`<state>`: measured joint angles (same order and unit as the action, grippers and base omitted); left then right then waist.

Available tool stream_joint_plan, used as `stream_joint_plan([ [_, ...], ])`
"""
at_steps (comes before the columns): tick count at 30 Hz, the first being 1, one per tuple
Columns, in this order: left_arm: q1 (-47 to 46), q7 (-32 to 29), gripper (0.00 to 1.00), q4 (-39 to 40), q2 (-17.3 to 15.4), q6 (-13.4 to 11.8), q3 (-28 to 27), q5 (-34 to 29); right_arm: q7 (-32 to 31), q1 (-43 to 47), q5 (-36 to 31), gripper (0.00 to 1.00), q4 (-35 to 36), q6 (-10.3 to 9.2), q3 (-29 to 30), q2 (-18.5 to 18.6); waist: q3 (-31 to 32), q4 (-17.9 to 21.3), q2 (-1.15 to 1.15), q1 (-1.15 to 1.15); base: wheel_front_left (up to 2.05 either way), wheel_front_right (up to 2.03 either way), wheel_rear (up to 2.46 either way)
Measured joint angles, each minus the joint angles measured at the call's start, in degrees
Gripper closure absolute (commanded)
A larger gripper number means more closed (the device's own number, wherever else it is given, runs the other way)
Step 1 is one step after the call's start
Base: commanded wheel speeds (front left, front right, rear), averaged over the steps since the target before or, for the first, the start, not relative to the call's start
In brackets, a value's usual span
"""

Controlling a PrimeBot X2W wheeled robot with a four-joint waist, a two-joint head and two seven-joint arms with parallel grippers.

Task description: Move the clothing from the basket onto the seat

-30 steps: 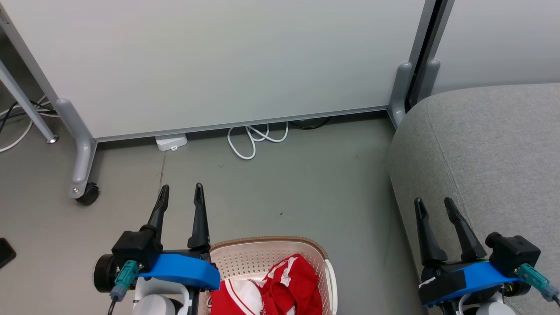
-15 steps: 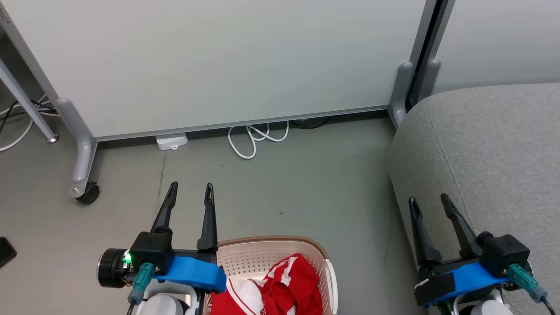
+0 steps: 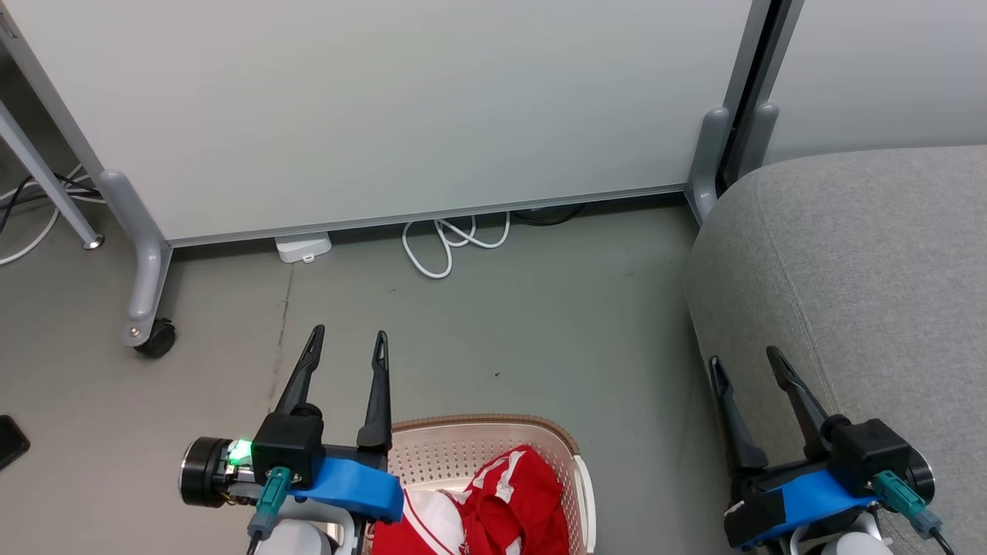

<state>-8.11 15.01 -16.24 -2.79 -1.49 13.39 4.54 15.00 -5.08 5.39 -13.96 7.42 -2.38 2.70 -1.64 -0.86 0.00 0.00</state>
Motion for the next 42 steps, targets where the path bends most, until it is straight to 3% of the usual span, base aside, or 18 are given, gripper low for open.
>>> stream_joint_plan([
  [27, -0.85, 0.05, 0.00, -3.18, -0.01, 0.67, -0.07, 2.02, 0.03, -0.28, 0.51, 0.00, -1.21, 0.00, -0.24, 0.01, -0.62, -0.07, 0.00, 0.00, 0.00, 0.00, 0.00],
  [42, -8.50, 0.05, 0.00, -11.82, -0.04, 5.60, 2.23, -0.05, 0.03, -3.69, 0.22, 0.00, 1.09, 0.00, -0.07, 0.04, -5.73, 2.40, 0.00, 0.00, 0.00, 0.00, 0.00],
])
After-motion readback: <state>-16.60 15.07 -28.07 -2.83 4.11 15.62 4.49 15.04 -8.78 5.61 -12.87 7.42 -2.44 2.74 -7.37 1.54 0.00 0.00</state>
